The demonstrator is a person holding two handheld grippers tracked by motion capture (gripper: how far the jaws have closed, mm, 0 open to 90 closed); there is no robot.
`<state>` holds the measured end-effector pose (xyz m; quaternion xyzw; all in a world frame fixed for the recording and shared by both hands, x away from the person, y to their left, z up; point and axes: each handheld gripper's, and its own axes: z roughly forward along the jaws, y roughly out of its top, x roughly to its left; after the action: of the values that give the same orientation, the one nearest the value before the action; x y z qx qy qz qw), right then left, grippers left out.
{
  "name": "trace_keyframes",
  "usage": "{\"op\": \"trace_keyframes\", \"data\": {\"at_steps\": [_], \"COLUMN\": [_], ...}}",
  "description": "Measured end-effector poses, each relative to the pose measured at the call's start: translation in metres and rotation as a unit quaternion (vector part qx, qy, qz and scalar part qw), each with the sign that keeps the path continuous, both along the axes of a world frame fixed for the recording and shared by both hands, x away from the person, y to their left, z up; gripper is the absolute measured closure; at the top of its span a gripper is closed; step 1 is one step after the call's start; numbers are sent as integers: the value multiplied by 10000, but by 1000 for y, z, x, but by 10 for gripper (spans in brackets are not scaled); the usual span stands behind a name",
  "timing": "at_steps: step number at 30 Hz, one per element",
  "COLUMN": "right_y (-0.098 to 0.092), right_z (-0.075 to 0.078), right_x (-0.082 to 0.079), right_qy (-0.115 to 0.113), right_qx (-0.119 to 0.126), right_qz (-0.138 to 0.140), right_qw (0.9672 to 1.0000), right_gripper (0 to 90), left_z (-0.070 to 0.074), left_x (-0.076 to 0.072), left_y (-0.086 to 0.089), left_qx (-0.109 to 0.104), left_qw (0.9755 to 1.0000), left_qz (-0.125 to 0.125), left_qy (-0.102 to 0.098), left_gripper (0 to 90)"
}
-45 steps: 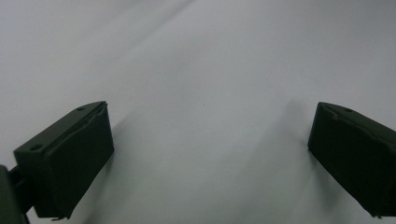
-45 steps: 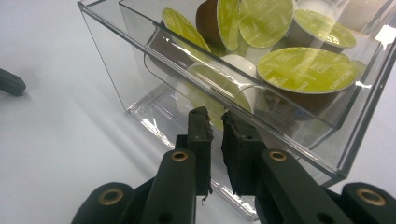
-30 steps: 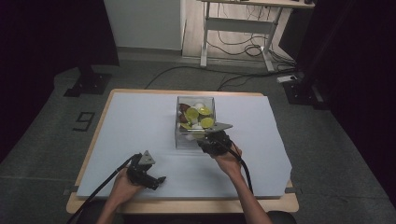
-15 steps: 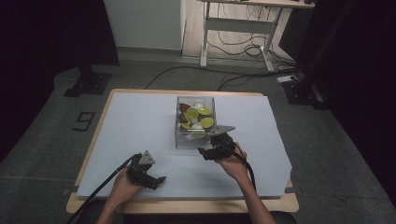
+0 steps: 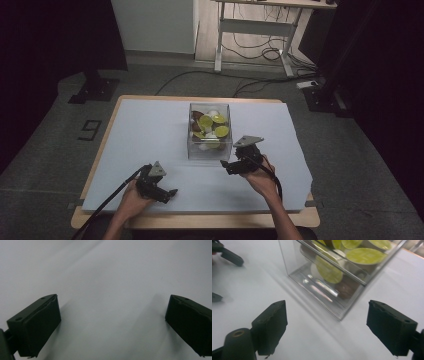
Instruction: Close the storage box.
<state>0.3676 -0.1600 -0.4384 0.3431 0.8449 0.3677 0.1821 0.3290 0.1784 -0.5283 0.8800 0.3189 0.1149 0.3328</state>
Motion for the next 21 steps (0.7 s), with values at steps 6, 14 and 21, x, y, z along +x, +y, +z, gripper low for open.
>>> {"op": "trace_keyframes", "data": {"at_steps": [6,14,21], "right_y": [-17,-36,-51], "right_z": [3,7,9], "right_x": [-3,-9,-14], "right_qy": [-12,-34,-113], "right_qx": [-23,-104,-88], "right_qz": [-128,-217,-359], "right_qw": [9999,9997,9993], "right_gripper": [140,138,136], "left_z": [0,0,0], "left_x": [0,0,0], "left_y": [0,0,0], "left_qx": [4,1,0], "left_qw": [10000,10000,10000], "left_qz": [1,7,6], "left_qy": [-2,-7,-2], "left_gripper": [0,0,0]}}
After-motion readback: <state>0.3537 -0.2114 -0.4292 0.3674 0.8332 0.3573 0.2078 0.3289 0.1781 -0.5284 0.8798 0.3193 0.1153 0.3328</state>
